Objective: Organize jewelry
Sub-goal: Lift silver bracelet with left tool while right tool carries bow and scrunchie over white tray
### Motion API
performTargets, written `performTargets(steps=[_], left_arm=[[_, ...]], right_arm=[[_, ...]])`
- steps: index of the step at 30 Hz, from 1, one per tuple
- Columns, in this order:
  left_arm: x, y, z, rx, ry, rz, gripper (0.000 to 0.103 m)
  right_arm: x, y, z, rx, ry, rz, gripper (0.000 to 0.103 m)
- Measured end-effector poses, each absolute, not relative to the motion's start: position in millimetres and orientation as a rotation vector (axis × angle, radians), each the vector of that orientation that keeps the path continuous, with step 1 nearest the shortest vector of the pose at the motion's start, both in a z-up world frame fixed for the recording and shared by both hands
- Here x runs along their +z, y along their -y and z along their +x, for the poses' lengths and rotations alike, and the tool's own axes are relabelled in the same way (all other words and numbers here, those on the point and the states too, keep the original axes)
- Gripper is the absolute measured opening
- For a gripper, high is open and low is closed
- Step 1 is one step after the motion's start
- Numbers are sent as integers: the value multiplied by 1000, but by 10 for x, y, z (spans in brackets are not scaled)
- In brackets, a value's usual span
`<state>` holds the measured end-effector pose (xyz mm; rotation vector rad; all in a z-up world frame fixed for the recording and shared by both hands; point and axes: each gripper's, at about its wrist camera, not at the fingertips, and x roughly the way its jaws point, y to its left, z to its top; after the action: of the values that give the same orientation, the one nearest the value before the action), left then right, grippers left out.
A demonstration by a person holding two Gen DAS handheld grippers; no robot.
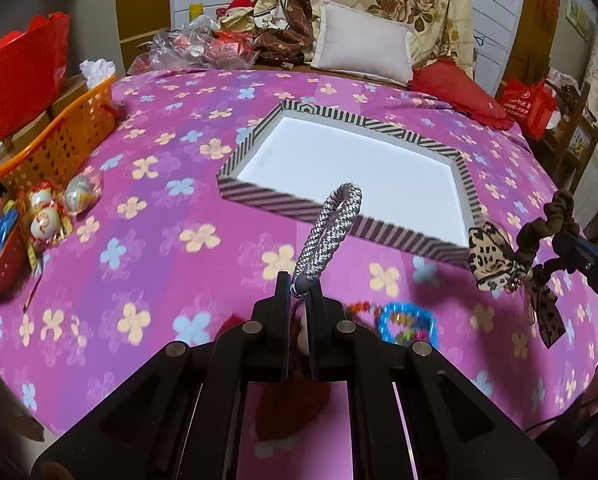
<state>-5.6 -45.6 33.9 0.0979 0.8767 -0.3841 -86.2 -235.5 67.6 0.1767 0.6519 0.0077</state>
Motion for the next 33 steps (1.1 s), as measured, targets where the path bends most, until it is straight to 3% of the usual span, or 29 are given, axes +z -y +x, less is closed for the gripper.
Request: performTargets(steps=[14,33], left_arm=[[506,945,598,-331,-835,167,6],[72,1282,1249,-250,-928,211,6]], right_arm=[[659,2688,-238,-38,-663,205,15],[116,2890,336,-8,-806,291,15]])
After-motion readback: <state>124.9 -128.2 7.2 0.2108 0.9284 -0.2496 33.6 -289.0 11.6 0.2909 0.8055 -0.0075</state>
